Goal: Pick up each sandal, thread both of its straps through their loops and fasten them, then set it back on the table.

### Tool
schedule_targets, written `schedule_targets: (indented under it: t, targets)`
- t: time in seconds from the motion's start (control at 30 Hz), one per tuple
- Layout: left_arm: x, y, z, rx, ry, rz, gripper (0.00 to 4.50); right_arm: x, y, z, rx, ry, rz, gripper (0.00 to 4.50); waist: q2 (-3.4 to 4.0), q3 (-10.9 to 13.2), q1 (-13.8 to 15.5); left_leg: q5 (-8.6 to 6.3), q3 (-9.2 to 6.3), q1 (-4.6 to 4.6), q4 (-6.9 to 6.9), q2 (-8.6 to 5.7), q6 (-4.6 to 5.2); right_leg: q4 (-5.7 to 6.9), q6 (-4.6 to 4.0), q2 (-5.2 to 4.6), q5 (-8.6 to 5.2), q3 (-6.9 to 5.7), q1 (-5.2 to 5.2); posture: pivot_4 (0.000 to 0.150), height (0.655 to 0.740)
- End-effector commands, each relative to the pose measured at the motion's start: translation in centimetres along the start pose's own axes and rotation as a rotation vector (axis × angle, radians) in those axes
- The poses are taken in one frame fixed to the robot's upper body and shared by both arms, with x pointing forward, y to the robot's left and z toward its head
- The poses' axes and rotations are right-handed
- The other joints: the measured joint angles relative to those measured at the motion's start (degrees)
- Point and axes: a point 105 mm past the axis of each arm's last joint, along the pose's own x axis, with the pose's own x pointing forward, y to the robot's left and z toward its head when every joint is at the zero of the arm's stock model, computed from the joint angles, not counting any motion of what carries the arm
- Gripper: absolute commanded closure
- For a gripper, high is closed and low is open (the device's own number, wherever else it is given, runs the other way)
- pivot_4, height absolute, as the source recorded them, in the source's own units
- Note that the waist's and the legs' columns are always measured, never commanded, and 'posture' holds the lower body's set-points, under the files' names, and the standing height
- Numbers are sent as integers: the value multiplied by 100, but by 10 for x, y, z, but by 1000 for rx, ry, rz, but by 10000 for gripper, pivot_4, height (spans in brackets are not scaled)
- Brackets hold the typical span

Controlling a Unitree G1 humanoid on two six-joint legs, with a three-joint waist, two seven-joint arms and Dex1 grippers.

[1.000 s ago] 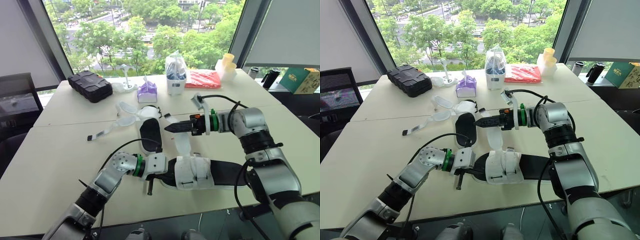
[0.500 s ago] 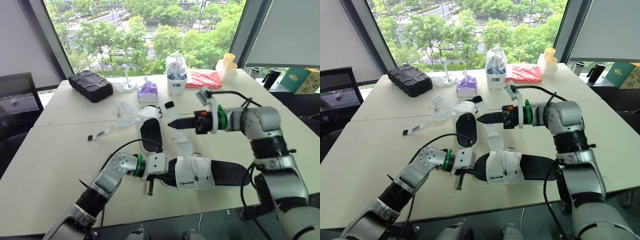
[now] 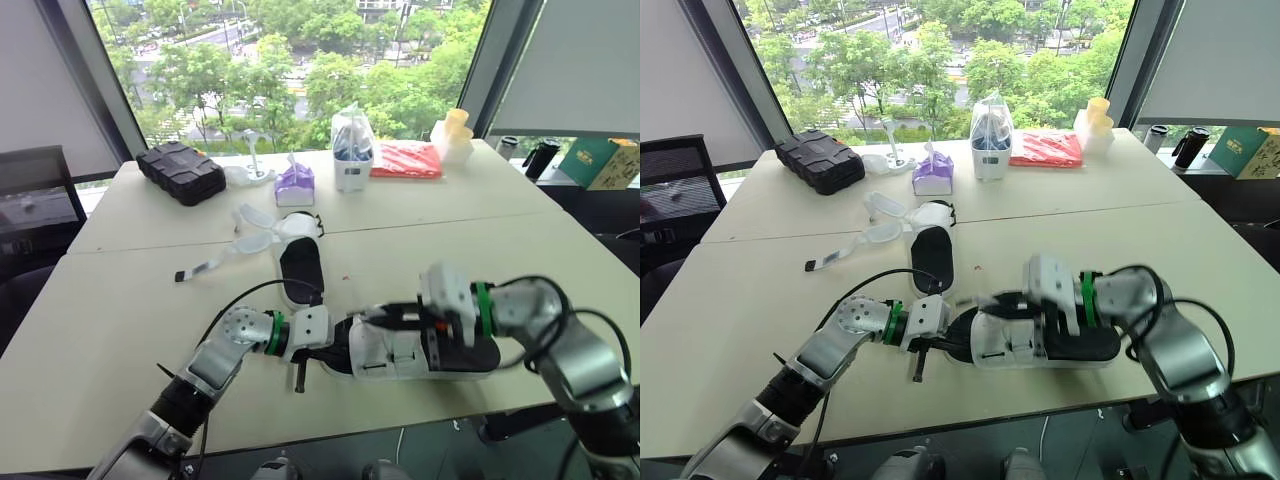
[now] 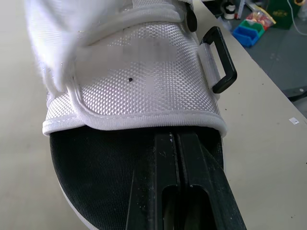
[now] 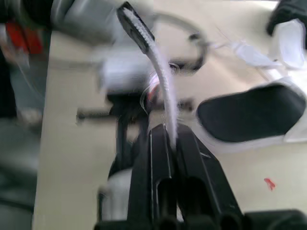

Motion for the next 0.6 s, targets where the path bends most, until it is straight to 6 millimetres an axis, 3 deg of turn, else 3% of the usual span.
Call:
schedule_targets:
  t: [0.03, 0.2, 0.3, 0.47, 0.57, 0.6]
  targets:
    - [8, -23, -28, -106, 83, -91, 45000, 0, 16, 5, -199, -2, 49, 44747, -1, 0, 2, 0, 0, 2, 0, 0, 0, 0, 0, 0, 0, 1, 2, 1500, 7400]
    - [8, -22, -28, -102, 85, -96, 45000, 3, 34, 6, -238, -27, 107, 44747, -2, 1, 5, -1, -3, 24, 0, 6, 0, -5, -22, -6, -12, 1, 26, 1500, 7400]
    - [10, -21, -27, -99, 84, -100, 45000, 4, 42, -1, -366, 2, 158, 44747, -2, 1, 8, -1, -3, 25, -1, 6, 0, -6, -22, -6, -12, 1, 28, 1500, 7400]
    - [15, -25, -26, -97, 76, -117, 45000, -9, 65, -11, -547, 24, 279, 23075, -6, 2, 28, -1, -3, 27, -1, 5, 0, -11, -20, -6, -14, 0, 34, 1500, 7400]
    - [17, -27, -26, -97, 72, -125, 45000, -20, 76, -12, -567, 18, 323, 7165, -5, 1, 25, -3, -3, 31, -1, 5, 4, -14, -19, -6, -15, 1, 40, 1500, 7400]
    - [18, -28, -26, -97, 70, -127, 45000, -26, 78, -13, -567, 26, 336, 4131, -5, 1, 38, -3, -3, 33, -1, 4, 4, -14, -19, -8, -16, 2, 43, 1500, 7400]
